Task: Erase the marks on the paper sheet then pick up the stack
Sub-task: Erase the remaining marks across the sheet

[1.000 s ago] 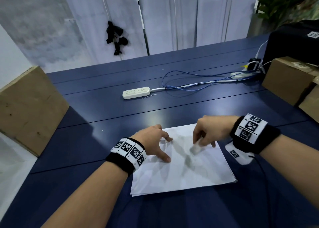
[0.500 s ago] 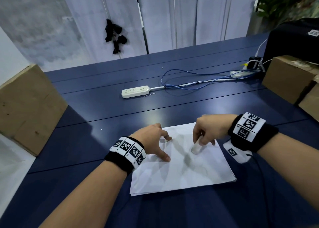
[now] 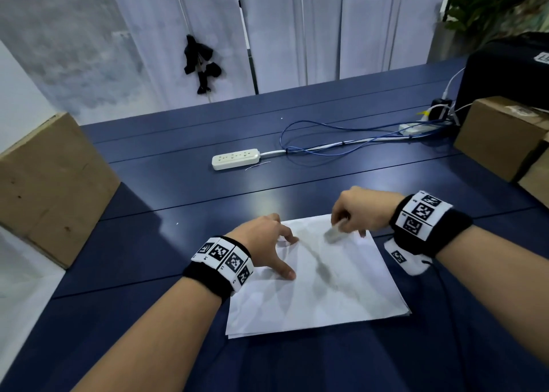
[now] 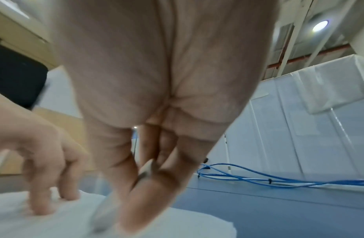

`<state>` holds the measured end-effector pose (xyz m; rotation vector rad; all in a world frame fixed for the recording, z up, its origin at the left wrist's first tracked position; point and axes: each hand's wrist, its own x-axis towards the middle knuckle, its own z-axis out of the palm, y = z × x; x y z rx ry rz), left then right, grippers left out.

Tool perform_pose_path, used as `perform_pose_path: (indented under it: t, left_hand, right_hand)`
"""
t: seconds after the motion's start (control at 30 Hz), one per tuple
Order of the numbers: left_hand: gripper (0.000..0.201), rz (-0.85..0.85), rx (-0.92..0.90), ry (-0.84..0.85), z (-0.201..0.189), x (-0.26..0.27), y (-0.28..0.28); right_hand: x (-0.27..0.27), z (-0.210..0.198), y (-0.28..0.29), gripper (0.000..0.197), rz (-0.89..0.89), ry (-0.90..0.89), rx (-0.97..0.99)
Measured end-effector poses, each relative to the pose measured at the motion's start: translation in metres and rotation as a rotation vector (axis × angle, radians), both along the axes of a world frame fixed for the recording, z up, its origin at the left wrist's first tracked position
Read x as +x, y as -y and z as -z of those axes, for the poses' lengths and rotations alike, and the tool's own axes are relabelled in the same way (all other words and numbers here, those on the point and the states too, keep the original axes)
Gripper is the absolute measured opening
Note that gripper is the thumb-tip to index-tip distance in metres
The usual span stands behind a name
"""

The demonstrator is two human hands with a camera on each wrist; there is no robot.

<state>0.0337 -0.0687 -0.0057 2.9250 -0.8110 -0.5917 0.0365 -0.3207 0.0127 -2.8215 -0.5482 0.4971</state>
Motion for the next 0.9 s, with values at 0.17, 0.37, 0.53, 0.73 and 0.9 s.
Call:
perform_pose_path:
  t: [0.17, 0.37, 0.53, 0.73, 0.9]
  left_hand:
    - [0.082, -0.010, -0.008, -0.004, 0.002, 0.000, -0.001]
    - [0.081, -0.005, 0.000, -0.001, 0.001, 0.001, 0.001]
    - [0.082, -0.012, -0.004, -0.002, 0.001, -0.001, -0.001]
    - [0.082, -0.004, 0.012, -0.003, 0.000, 0.001, 0.001]
    - [0.082, -0.006, 0.005, 0.001, 0.000, -0.001, 0.001]
  right_hand:
    - [0.002, -0.001, 0.001, 0.017, 0.048, 0.050, 0.010]
    - [-0.005, -0.004, -0.001, 0.015, -0.053, -0.043, -0.023]
    - [0.010, 0.000, 0.003, 0.021, 0.072, 0.108, 0.024]
    - [-0.022, -0.005, 0.002, 0.018, -0.159, -0.154, -0.015]
    - [0.008, -0.001, 0.000, 0.051, 0.083, 0.089, 0.050]
